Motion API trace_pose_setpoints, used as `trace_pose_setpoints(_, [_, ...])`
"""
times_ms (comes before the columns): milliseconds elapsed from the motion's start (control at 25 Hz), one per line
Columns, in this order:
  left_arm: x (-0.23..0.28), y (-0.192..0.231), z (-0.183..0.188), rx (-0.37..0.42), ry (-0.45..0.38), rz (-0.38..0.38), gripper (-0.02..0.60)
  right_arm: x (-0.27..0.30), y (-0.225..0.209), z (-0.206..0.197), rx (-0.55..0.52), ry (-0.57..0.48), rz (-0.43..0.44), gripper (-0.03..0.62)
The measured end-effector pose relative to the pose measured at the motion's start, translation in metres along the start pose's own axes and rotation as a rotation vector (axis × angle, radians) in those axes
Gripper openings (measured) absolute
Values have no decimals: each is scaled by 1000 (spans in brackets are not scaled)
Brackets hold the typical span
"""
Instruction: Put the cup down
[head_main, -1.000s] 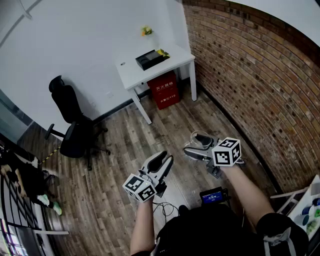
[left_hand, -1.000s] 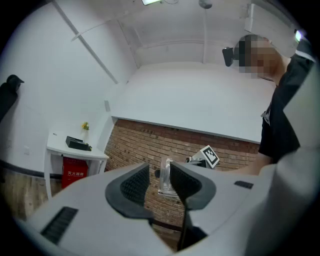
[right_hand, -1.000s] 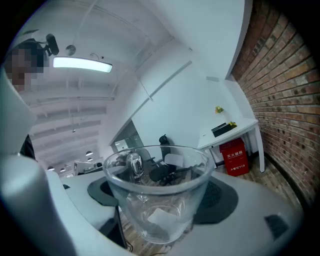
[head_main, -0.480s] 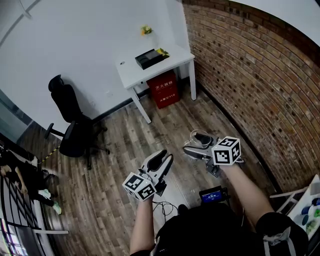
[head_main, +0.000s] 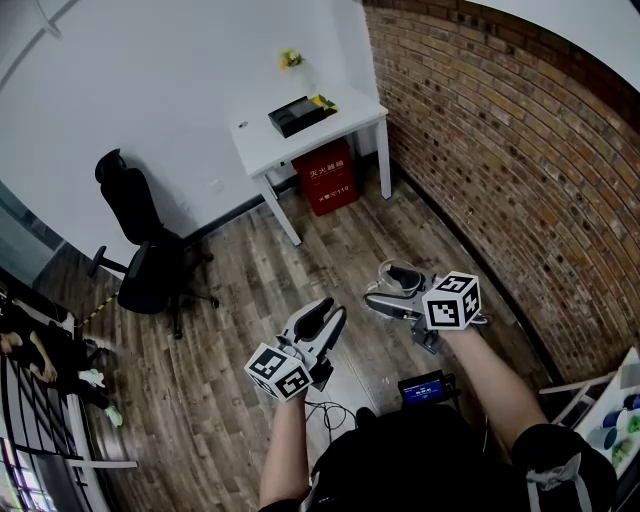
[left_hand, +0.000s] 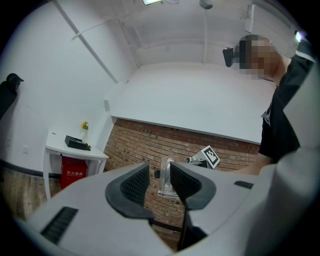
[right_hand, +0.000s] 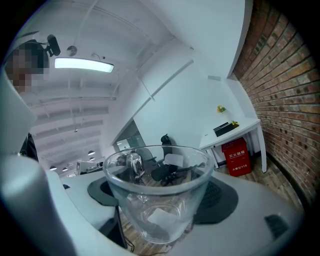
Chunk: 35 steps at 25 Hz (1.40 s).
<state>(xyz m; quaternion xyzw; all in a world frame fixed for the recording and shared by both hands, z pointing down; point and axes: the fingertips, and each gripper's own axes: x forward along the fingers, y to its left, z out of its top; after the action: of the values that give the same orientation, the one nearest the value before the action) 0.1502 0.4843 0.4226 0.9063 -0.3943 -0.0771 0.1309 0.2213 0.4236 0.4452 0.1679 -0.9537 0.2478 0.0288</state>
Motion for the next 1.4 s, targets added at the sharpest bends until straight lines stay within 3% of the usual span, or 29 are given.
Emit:
trace_pose_setpoints(1040, [6, 3, -5, -15, 20, -5, 135, -2, -5, 1, 21, -10, 5, 415])
trace_pose_setpoints(1400, [32, 5, -13, -19, 64, -21, 135, -15, -30, 2, 49, -37, -15, 415])
